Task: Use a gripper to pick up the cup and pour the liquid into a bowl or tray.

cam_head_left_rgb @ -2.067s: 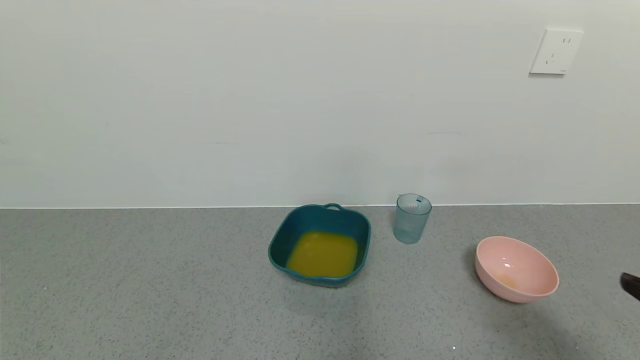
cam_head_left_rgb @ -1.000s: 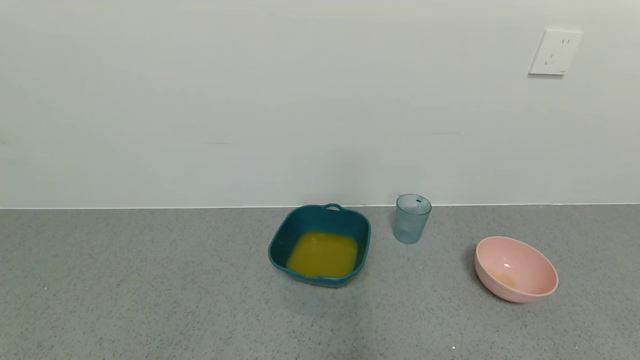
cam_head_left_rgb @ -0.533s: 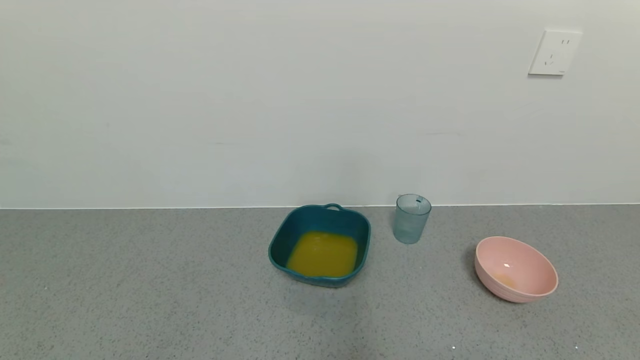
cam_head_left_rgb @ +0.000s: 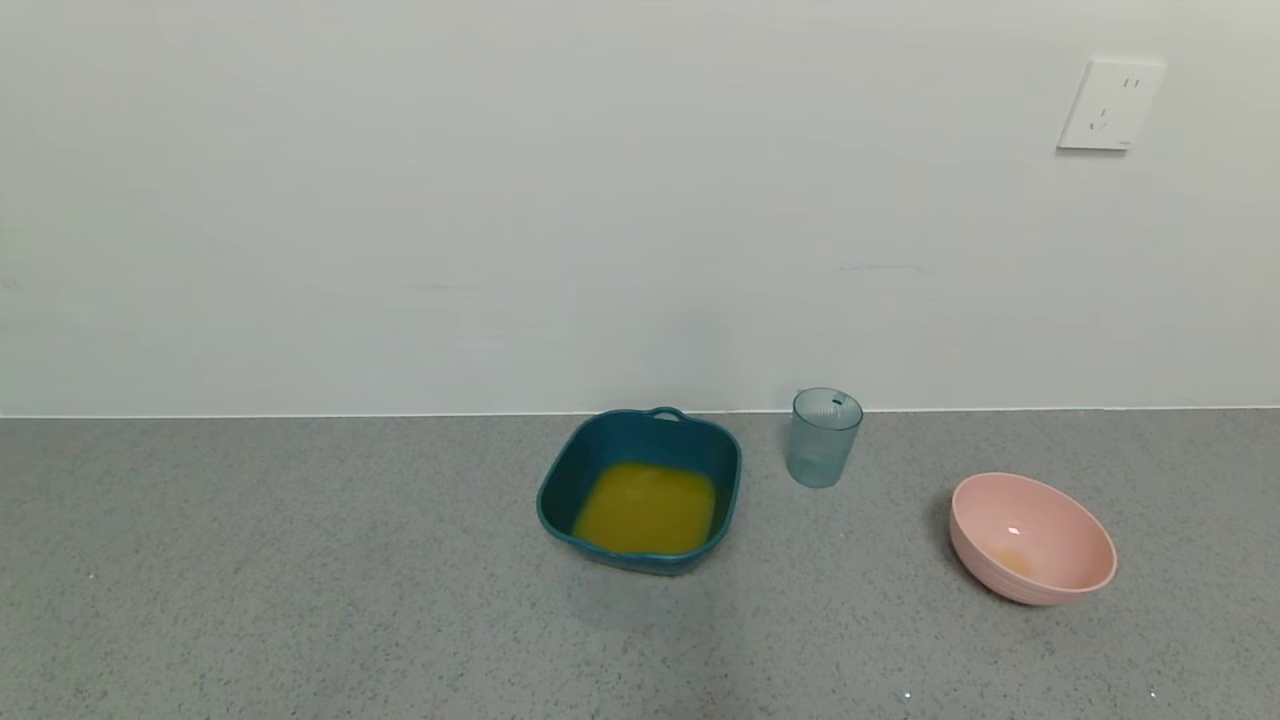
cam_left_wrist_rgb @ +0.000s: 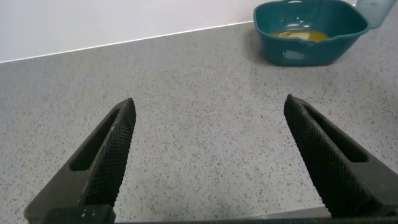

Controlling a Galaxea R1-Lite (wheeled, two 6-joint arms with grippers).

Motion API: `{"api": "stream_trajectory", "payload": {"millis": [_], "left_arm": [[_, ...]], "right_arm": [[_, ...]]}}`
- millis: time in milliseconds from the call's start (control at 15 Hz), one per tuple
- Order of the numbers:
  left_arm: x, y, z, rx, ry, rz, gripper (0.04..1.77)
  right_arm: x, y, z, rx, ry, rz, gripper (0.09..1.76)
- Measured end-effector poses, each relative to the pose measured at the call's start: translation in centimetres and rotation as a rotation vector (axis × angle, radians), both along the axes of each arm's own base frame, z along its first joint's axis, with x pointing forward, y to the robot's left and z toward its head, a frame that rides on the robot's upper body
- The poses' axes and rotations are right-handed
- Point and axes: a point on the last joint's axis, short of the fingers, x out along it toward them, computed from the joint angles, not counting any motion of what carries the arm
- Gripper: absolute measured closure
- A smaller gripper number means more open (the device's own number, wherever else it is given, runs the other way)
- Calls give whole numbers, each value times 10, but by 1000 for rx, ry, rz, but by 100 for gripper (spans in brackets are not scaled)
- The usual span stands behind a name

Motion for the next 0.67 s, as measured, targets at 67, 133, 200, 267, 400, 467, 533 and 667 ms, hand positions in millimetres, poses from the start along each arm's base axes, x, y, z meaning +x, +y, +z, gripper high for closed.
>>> {"api": "stream_trajectory", "payload": {"millis": [67, 133, 200, 267, 400, 467, 533, 667], "left_arm": [[0, 0, 0, 0, 0, 0, 9], [0, 0, 0, 0, 0, 0, 9], [0, 0, 0, 0, 0, 0, 9], [0, 0, 0, 0, 0, 0, 9], [0, 0, 0, 0, 0, 0, 9], [0, 0, 0, 0, 0, 0, 9], [0, 0, 0, 0, 0, 0, 9], [0, 0, 0, 0, 0, 0, 9]], "right_arm": [[5, 0, -7, -18, -9, 15, 15], [9, 1, -13, -33, -15, 31, 15], [12, 1, -20, -38, -7, 50, 15], [14, 1, -28, -37, 36, 66, 15], [15, 1, -36, -22, 90, 76, 15], [15, 1, -37, -14, 96, 79, 15], [15, 1, -37, -3, 95, 79, 15], [15, 1, -37, 4, 95, 79, 15]]}}
